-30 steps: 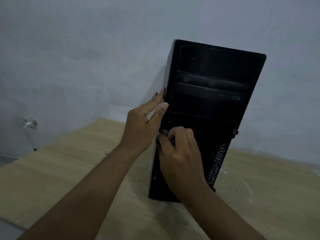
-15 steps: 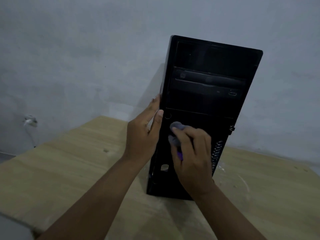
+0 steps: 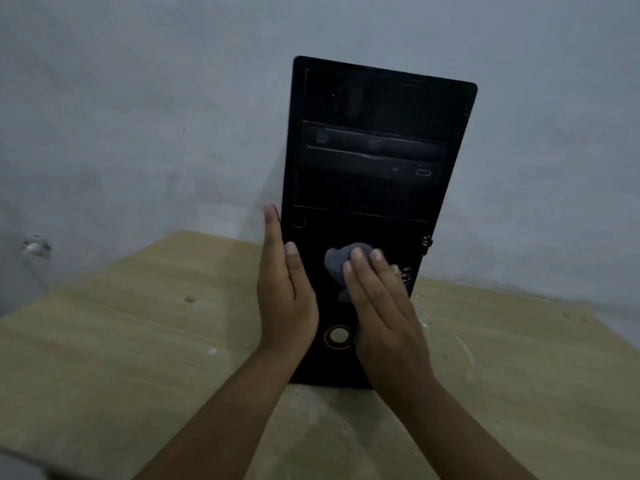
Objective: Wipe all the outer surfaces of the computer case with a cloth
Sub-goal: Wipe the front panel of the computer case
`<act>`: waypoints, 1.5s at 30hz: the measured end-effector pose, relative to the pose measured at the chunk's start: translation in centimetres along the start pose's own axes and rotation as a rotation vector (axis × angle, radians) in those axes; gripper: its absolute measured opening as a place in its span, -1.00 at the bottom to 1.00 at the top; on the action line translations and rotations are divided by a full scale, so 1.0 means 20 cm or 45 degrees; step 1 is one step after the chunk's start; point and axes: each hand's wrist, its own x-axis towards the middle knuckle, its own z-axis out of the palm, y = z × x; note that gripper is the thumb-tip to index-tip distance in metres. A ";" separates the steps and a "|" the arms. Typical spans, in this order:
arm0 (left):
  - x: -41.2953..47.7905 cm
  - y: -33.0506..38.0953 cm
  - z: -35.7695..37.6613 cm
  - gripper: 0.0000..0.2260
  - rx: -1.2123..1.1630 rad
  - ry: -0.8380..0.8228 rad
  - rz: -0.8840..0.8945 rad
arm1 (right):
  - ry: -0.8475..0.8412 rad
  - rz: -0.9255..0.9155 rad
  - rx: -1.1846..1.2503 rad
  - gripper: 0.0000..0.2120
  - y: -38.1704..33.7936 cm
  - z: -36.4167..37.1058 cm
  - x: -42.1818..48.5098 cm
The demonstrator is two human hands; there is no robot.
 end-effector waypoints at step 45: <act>0.02 -0.04 -0.08 -0.48 -0.515 -0.078 -0.145 | -0.258 -0.229 -0.361 -0.51 -0.10 -0.02 0.07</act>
